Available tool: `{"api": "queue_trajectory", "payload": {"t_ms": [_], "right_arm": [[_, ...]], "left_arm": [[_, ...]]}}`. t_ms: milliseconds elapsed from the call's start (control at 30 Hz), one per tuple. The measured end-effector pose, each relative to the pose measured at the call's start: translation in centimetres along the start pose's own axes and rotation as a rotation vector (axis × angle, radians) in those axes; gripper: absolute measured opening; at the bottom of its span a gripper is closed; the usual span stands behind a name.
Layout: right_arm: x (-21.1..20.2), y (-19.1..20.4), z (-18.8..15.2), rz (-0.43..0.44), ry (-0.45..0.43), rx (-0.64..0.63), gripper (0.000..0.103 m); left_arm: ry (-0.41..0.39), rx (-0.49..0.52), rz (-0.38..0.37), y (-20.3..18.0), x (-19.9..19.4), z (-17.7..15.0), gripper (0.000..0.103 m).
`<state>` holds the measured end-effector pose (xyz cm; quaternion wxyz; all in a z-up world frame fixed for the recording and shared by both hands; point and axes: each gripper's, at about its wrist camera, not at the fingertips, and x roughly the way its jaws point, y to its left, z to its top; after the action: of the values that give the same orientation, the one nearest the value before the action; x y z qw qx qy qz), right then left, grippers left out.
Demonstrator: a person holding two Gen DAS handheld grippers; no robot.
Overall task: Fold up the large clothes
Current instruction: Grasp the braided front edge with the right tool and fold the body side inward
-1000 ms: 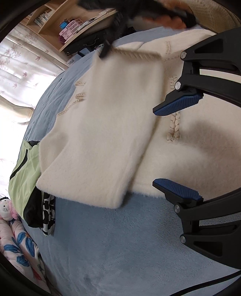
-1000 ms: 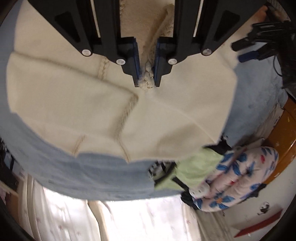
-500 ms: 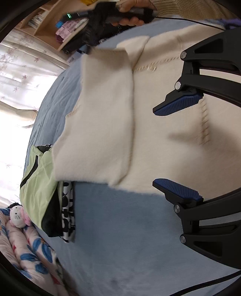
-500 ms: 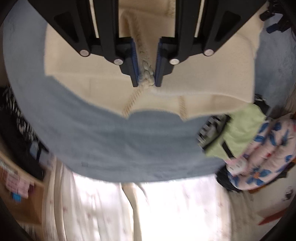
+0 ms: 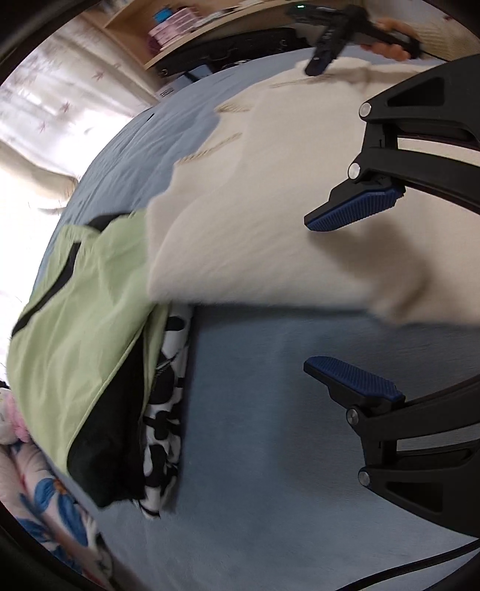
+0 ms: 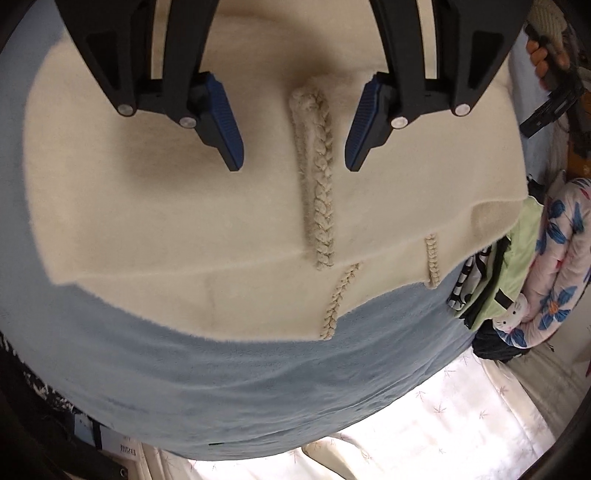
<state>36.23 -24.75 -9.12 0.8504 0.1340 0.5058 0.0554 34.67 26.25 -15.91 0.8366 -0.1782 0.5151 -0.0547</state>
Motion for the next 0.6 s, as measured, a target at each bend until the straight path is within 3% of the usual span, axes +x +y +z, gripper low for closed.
{"api": "queue_trajectory", "payload": {"t_ms": [200, 300, 333, 367, 400, 433, 467, 600], "right_arm": [[3.1, 2.8, 1.3, -0.035, 0.024, -0.065, 0.057], [3.8, 4.2, 1.5, -0.07, -0.005, -0.107, 0.057], [3.9, 4.6, 1.4, -0.082, -0.015, -0.116, 0.057], [4.0, 4.9, 1.3, -0.104, -0.024, -0.133, 0.052], [4.0, 5.3, 1.1, -0.136, -0.033, -0.165, 0.046], [3.8, 5.6, 0.8, -0.163, -0.044, -0.194, 0.025], [3.4, 5.7, 0.6, -0.161, -0.051, -0.201, 0.015], [0.4, 5.6, 0.0, -0.126, -0.154, -0.174, 0.014]], "left_arm": [[0.008, 0.016, -0.02, -0.5, 2.8, 3.2, 0.069], [-0.002, 0.05, -0.025, -1.2, 3.5, 3.9, 0.069], [-0.009, 0.059, -0.027, -1.5, 3.8, 4.2, 0.058], [-0.019, 0.069, -0.036, -1.8, 3.8, 4.3, 0.03], [-0.023, 0.081, -0.02, -2.4, 3.8, 4.4, 0.025], [-0.045, 0.095, 0.025, -3.0, 3.6, 4.4, 0.015], [-0.074, 0.119, 0.053, -3.7, 3.2, 4.2, 0.012], [-0.224, 0.221, 0.157, -6.5, 0.2, 2.9, 0.011]]}}
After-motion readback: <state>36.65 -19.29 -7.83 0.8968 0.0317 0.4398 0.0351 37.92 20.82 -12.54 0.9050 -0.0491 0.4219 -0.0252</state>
